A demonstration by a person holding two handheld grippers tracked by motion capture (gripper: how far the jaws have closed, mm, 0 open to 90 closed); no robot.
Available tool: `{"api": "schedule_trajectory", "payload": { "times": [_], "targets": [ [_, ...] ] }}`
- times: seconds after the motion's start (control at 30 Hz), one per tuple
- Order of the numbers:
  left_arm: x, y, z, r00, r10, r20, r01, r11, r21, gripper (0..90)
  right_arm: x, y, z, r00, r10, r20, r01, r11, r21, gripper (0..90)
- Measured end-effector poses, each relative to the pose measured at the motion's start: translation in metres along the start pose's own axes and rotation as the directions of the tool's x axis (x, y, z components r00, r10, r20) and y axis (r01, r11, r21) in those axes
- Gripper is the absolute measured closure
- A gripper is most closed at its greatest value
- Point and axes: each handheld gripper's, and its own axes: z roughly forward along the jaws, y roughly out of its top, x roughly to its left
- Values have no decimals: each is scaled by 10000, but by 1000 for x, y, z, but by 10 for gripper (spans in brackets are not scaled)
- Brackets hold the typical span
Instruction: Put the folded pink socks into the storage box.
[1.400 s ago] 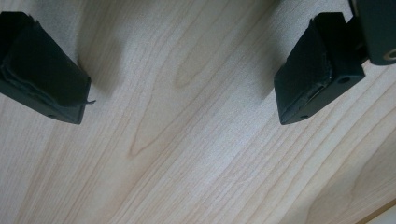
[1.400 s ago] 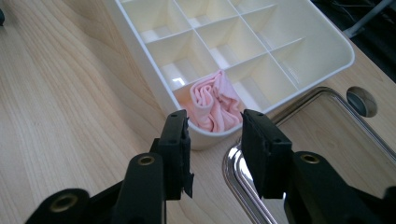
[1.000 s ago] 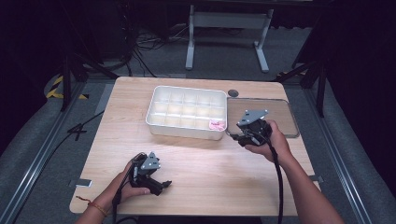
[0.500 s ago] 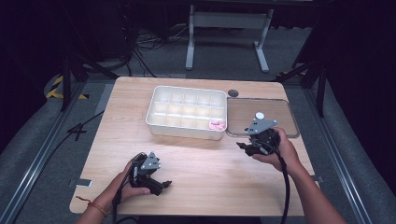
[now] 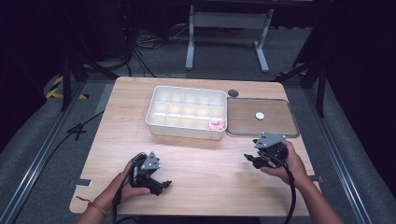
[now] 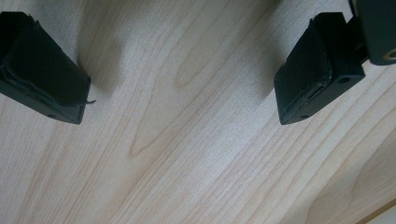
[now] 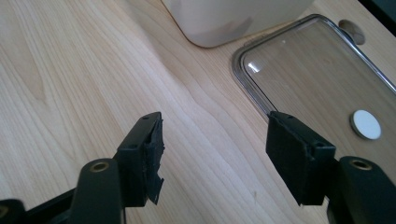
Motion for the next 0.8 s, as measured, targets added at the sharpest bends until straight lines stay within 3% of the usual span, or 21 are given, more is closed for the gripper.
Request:
{"api": "schedule_trajectory", "payload": {
  "times": [0.17,0.4,0.8],
  "targets": [
    [0,0,0,10000,-3,-2,3,10000,1,39,0,-15,-4,9997,145,176,-143,9999,-65,354],
    [0,0,0,10000,5,-7,-5,10000,11,38,1,-35,-4,9995,309,60,-309,9995,-60,344],
    [0,0,0,10000,-6,4,6,10000,-3,38,-1,-69,-3,9921,1241,-161,-1243,9922,-90,309]
  ]
}}
